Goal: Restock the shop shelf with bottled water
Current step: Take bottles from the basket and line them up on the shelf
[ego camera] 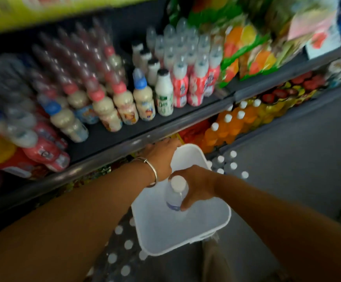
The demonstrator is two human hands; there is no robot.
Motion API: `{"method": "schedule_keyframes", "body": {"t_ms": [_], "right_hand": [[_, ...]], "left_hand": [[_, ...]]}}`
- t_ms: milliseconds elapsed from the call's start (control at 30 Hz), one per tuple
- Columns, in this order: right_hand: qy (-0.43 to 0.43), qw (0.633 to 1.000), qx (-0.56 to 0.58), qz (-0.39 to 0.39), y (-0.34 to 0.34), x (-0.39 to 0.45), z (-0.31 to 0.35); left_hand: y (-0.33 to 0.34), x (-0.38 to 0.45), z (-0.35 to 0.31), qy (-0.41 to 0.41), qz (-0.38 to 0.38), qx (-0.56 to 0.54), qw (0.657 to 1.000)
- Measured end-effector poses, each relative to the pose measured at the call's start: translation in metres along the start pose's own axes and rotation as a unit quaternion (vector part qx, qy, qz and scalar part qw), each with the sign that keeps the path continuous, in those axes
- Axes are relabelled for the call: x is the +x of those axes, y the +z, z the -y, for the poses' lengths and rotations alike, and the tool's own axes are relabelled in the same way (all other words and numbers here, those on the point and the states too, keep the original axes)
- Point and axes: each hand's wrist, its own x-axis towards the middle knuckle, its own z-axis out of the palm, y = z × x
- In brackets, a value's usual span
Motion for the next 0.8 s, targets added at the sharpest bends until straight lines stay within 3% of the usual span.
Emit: {"method": "schedule_keyframes", "body": {"t_ms": [233, 400, 667, 800], "right_hand": [[-0.035, 0.995, -0.053, -0.083, -0.151, -0.116, 0.093], [-0.072, 0.98, -0.063, -0.172, -0.262, -0.221, 0.165], [-0.139, 0.944, -0.045, -0.297, -0.402, -0.358, 0.263], [-0.151, 0.93, -0.039, -0.333, -0.46, -0.409, 0.297]], "left_hand": [[-0.177, -0.043, -0.096, 0.084, -0.072, 0.049, 0.993], [-0.3, -0.084, -0.156, 0.117, -0.112, 0.018, 0.987], [-0.468, -0.135, -0.25, 0.226, -0.275, 0.044, 0.934], [-0.536, -0.149, -0.284, 0.251, -0.309, -0.019, 0.917]]}}
